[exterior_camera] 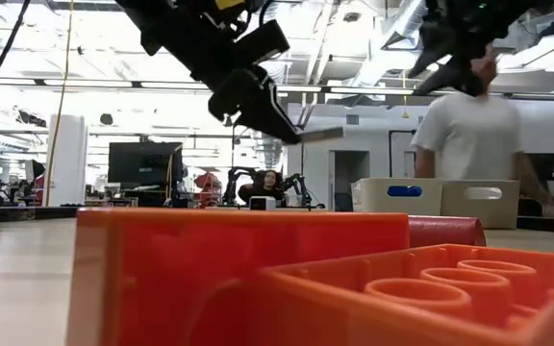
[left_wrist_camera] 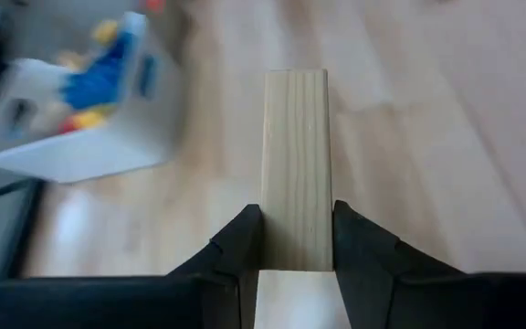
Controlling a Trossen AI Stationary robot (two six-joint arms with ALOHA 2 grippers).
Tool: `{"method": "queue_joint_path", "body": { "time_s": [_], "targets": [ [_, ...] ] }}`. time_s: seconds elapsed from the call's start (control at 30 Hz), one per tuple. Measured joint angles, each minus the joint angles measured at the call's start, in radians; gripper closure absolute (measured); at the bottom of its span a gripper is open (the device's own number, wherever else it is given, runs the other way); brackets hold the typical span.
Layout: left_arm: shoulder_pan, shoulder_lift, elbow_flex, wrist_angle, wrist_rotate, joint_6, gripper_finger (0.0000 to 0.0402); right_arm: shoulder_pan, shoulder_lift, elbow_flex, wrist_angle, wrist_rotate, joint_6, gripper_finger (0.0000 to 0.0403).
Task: Sort blocks by size
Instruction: Put the large beige wooden block into the white bin
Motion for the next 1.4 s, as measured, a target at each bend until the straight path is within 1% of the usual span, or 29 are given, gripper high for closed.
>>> {"method": "queue_joint_path", "body": {
  "time_s": [0.07,0.17,0.3,0.47,0.6,0.67,0.83,0.9,1.0,1.13,1.4],
  "targets": [
    [0.014,-0.021,0.0,0.01,-0.04,0.006,0.0299,0.016,0.02,0.0,0.068,0.0,0.03,0.0201],
    [0.033,-0.04,0.007,0.013,-0.068,0.054,0.0299,0.052,0.067,0.0,0.183,0.0,0.074,0.018],
    [0.054,-0.039,0.03,0.007,-0.099,0.107,0.0299,0.107,0.17,0.0,0.346,0.0,0.128,0.0159],
    [0.083,-0.04,0.048,0.008,-0.162,0.143,0.0299,0.142,0.293,0.0,0.498,-0.001,0.18,0.0152],
    [0.107,-0.044,0.049,0.006,-0.168,0.164,0.0299,0.144,0.353,0.0,0.585,0.0,0.205,0.0152],
    [0.114,-0.045,0.049,0.011,-0.167,0.17,0.0299,0.143,0.373,0.0,0.598,0.009,0.205,0.0152],
    [0.132,-0.06,0.049,0.02,-0.164,0.205,0.0299,0.143,0.383,0.0,0.602,0.076,0.206,0.0152],
    [0.139,-0.07,0.05,0.019,-0.162,0.215,0.0299,0.137,0.383,0.0,0.595,0.084,0.212,0.0152],
    [0.146,-0.071,0.05,0.062,-0.158,0.217,0.0299,0.126,0.383,0.0,0.581,0.093,0.213,0.0152],
    [0.15,-0.071,0.05,0.117,-0.118,0.219,0.0299,0.127,0.399,-0.001,0.591,0.095,0.213,0.0152],
    [0.149,-0.071,0.05,0.198,-0.104,0.227,0.0299,0.136,0.435,0.0,0.726,0.094,0.221,0.0153]
  ]
}}
